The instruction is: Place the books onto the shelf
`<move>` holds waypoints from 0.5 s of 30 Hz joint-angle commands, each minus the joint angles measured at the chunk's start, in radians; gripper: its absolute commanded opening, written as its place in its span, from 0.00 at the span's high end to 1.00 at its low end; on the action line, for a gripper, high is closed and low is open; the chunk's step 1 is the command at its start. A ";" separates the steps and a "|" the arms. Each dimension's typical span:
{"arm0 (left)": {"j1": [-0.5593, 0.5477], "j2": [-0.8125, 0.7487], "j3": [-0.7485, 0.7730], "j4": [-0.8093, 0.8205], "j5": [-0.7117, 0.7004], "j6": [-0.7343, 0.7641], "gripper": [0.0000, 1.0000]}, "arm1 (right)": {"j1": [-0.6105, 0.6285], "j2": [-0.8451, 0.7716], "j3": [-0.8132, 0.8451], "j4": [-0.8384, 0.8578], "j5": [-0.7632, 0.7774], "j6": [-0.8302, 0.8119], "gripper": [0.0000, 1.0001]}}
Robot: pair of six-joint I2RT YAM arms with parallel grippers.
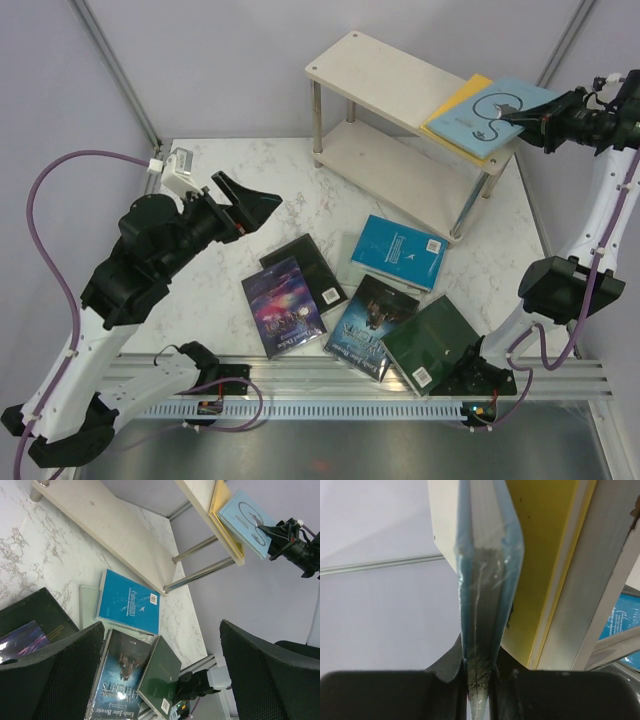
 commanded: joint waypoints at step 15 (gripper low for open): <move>0.002 0.009 0.019 -0.015 0.052 0.076 0.03 | 0.006 0.057 0.068 -0.136 0.077 -0.255 0.99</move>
